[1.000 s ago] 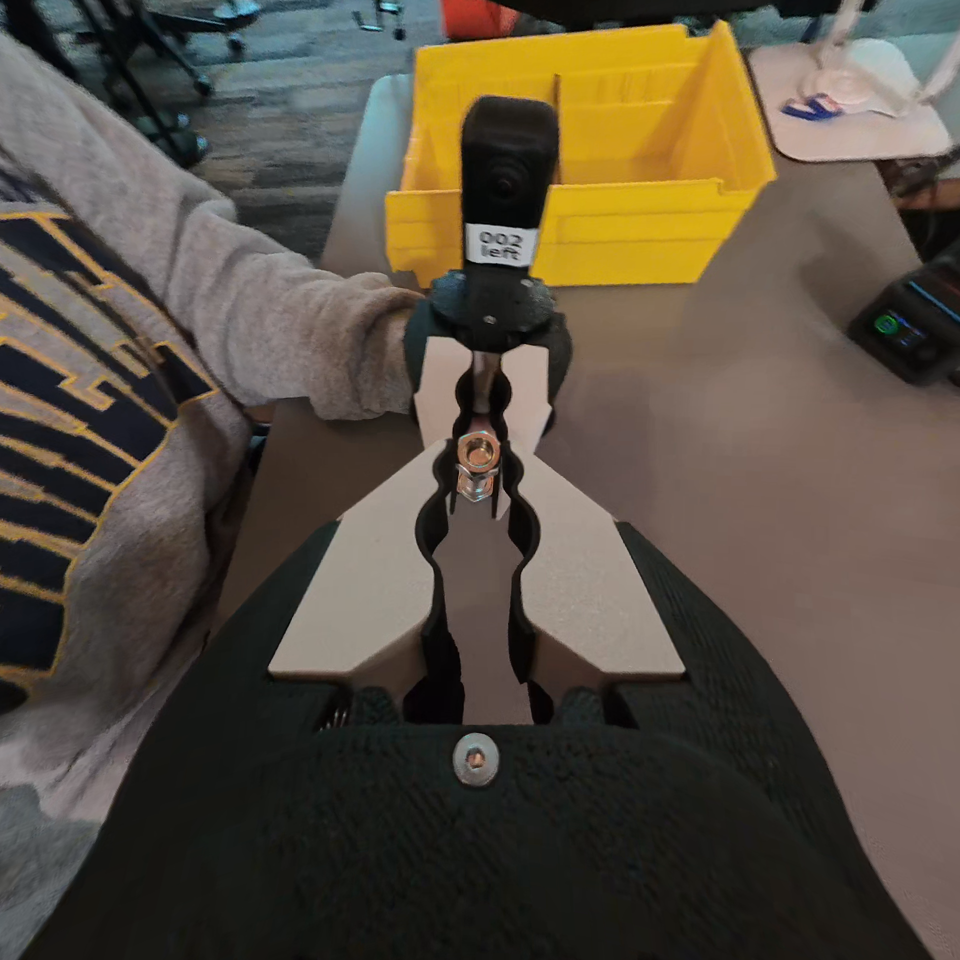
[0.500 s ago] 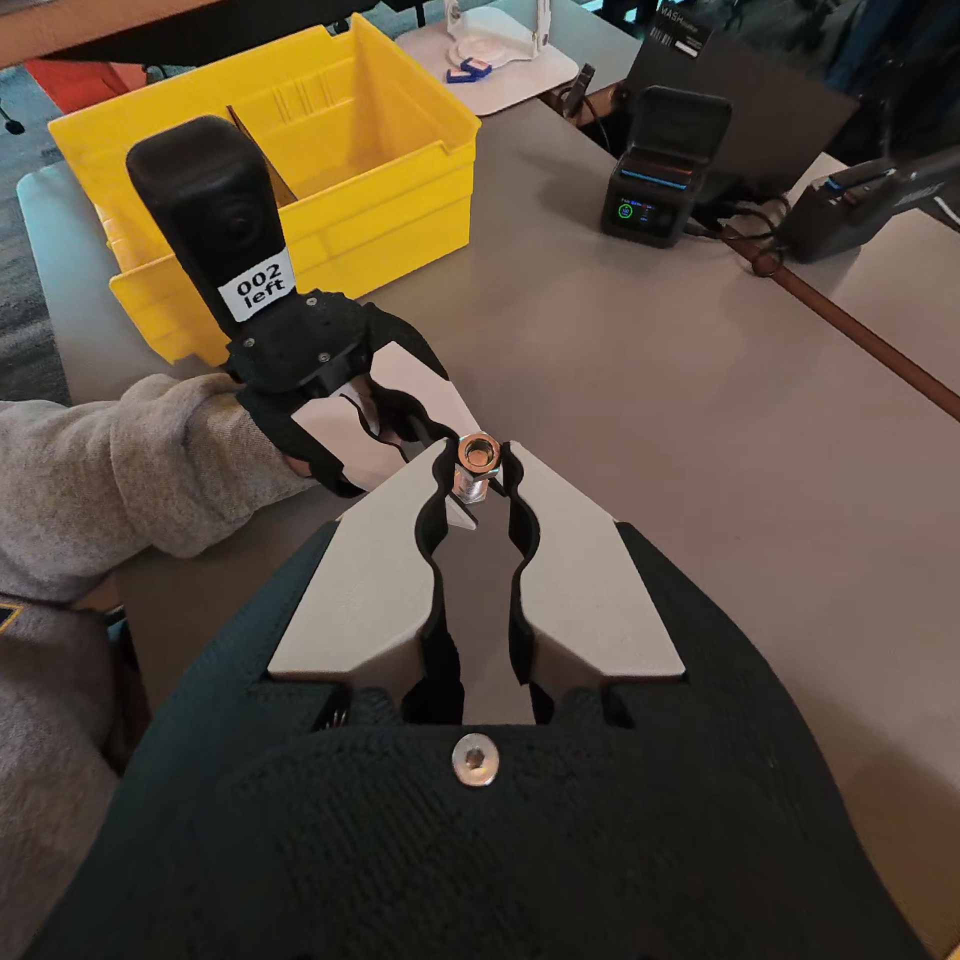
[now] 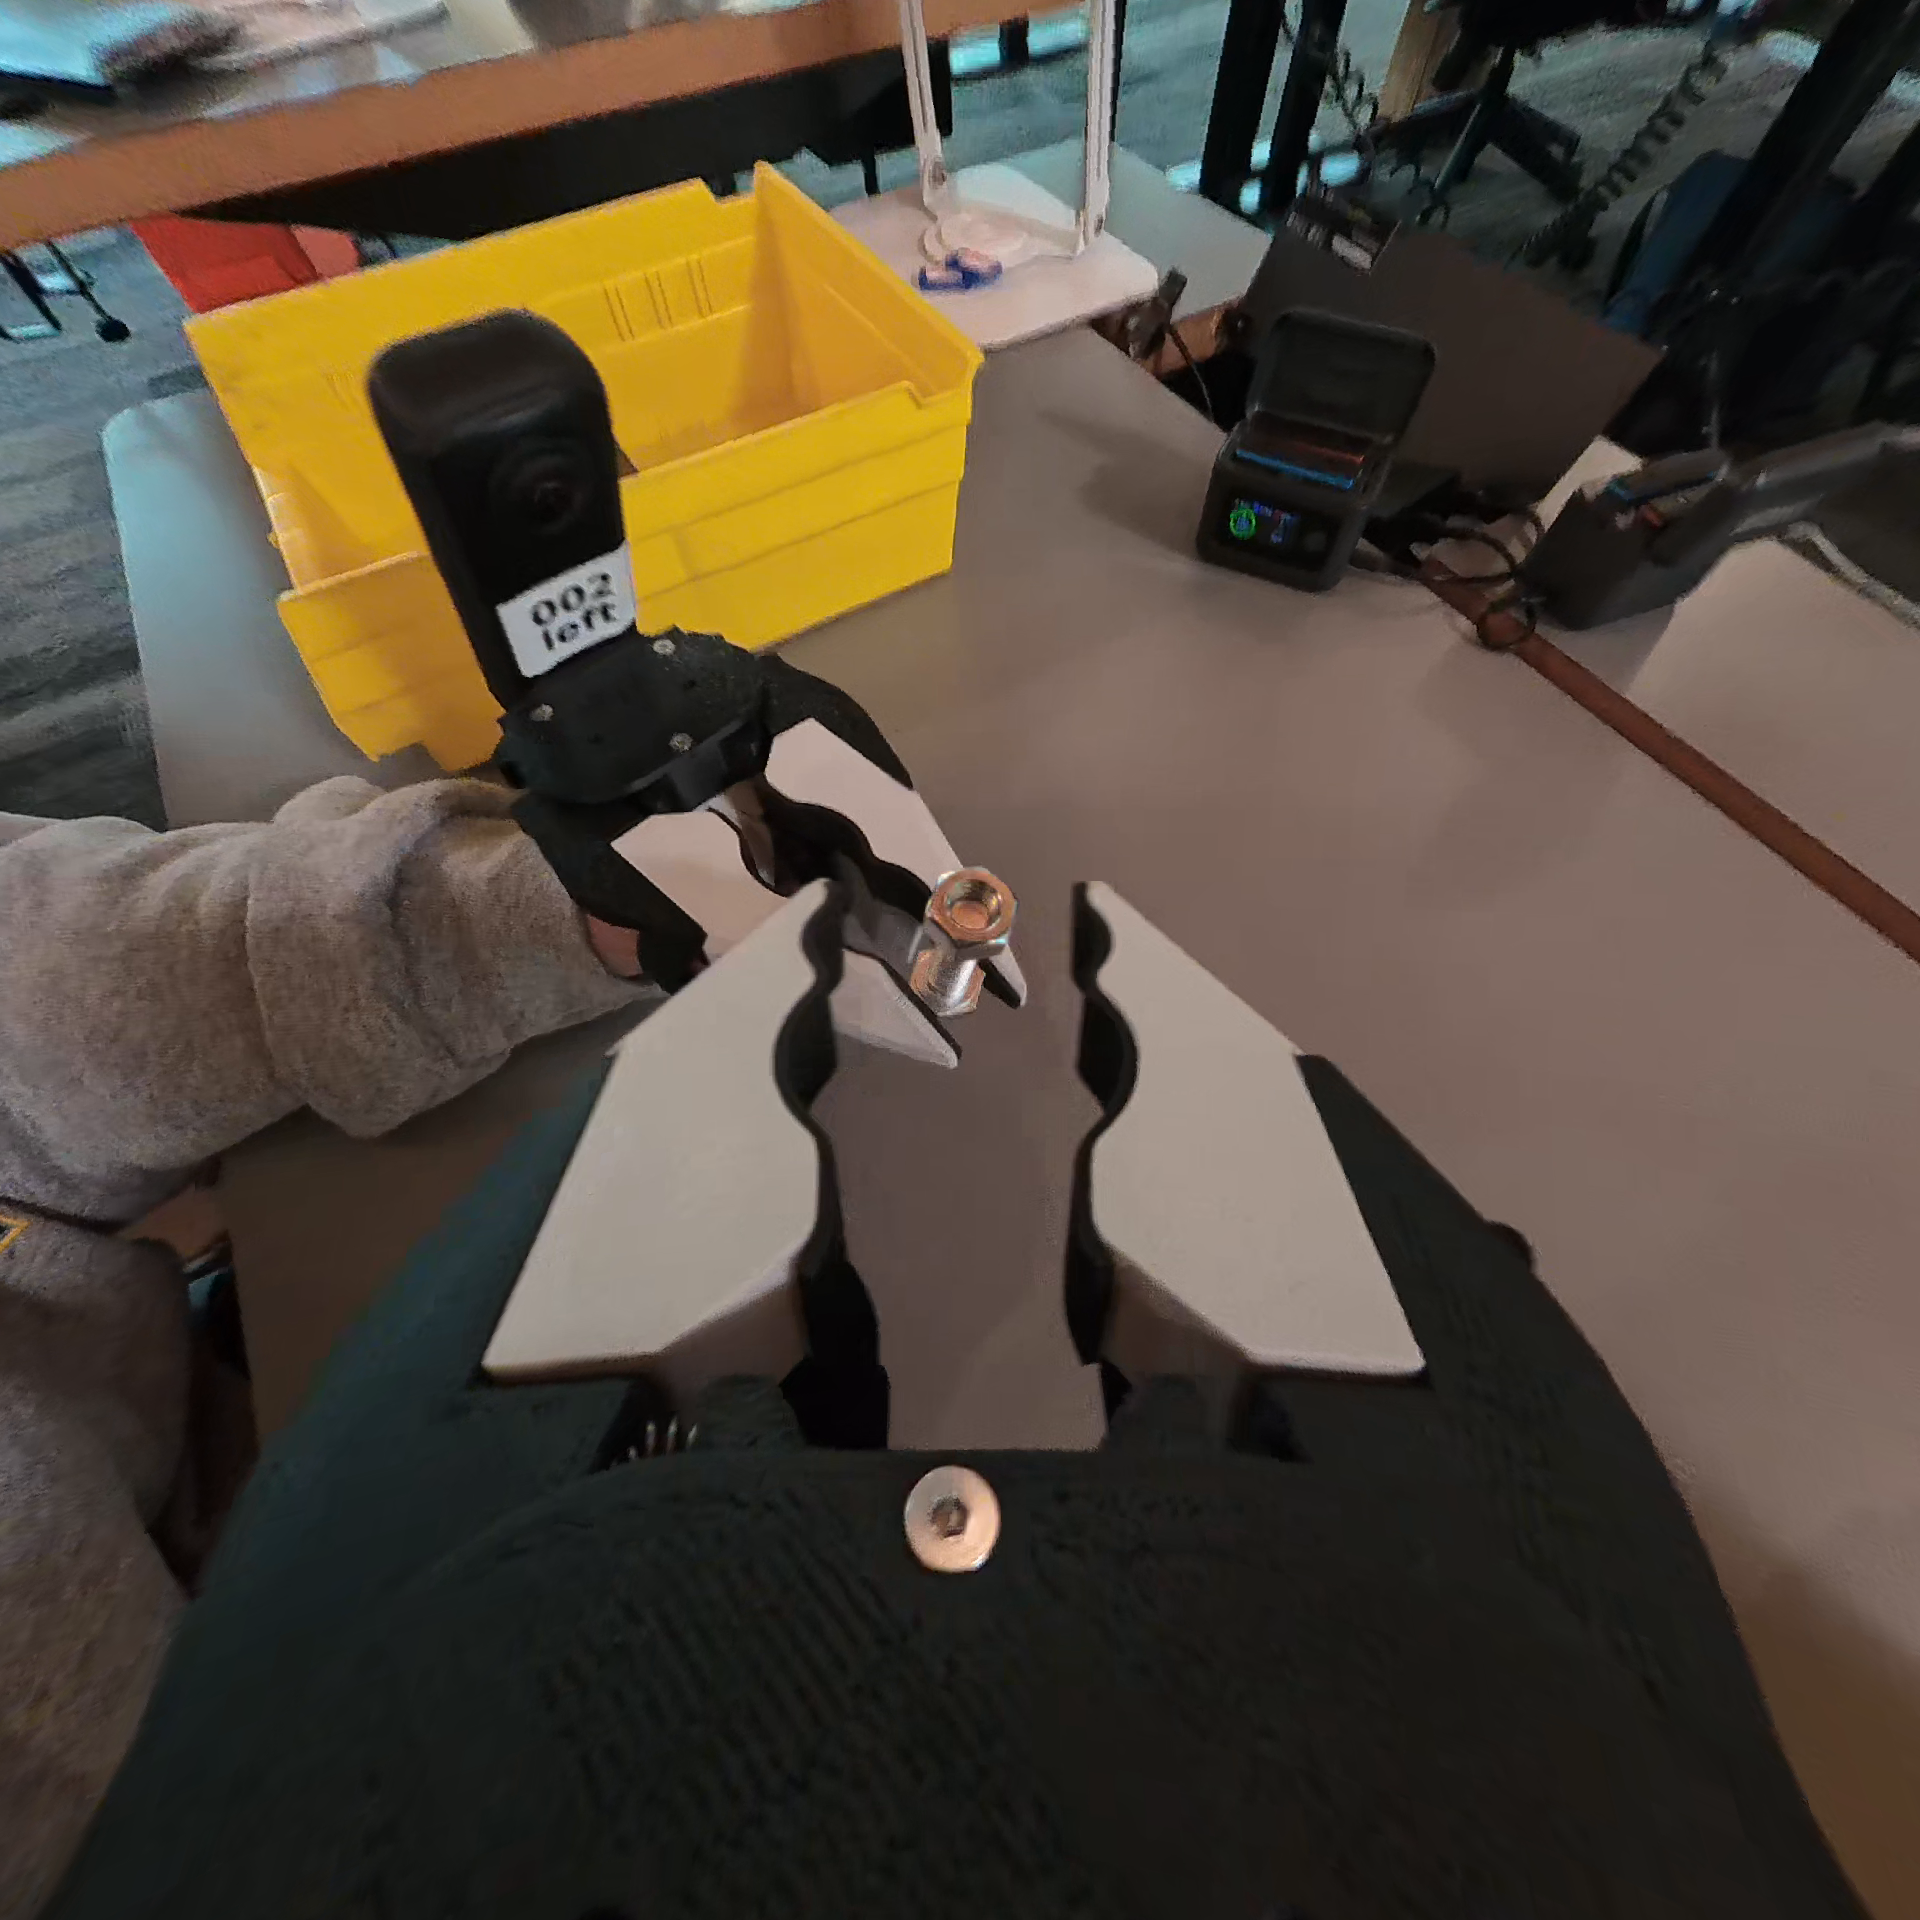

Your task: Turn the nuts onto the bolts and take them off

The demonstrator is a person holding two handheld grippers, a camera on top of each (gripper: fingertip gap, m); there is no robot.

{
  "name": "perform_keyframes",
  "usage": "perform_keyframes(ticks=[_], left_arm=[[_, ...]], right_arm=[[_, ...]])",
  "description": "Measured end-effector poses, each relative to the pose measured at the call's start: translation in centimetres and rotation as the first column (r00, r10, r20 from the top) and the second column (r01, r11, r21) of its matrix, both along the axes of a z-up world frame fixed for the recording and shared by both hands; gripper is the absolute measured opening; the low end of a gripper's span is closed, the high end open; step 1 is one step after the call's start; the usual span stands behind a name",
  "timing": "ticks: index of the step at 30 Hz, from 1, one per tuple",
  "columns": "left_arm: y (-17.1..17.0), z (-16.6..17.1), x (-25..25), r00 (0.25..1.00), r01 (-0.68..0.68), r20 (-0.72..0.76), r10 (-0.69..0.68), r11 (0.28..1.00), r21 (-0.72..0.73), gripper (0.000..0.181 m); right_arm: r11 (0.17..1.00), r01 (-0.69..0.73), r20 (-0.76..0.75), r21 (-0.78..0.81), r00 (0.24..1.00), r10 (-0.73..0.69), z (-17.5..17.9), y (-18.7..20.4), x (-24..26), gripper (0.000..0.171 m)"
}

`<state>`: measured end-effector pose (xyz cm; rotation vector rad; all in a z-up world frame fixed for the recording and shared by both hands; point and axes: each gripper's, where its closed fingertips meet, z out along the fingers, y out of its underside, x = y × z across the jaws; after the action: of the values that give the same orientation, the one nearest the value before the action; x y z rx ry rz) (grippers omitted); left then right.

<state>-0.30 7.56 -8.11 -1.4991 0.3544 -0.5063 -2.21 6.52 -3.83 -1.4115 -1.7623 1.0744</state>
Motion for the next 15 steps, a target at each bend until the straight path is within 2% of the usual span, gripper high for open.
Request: perform_keyframes(ticks=[4, 7, 11, 15], left_arm=[[-0.6, 1.0, 0.3, 0.998, 0.043, 0.053, -0.046, 0.998, 0.048, 0.015], [-1.2, 1.8, 0.8, 0.99, 0.102, 0.092, -0.11, 0.991, 0.089, 0.015], [-1.7, 2.0, 1.6, 0.98, 0.161, 0.102, -0.171, 0.982, 0.1, 0.015], [-1.6, 1.9, 1.7, 0.98, 0.165, 0.099, -0.174, 0.982, 0.093, 0.015]], right_arm=[[0.996, -0.085, -0.195, -0.002, 0.977, 0.083, 1.4, -1.6, -0.2, 0.08], [0.985, -0.166, -0.248, -0.05, 0.957, 0.149, 0.9, -3.4, -0.2, 0.085], [0.966, -0.22, -0.314, -0.134, 0.934, 0.169, 1.1, -4.5, -0.4, 0.086], [0.949, -0.246, -0.332, -0.195, 0.928, 0.172, 1.0, -4.8, -0.4, 0.086]])
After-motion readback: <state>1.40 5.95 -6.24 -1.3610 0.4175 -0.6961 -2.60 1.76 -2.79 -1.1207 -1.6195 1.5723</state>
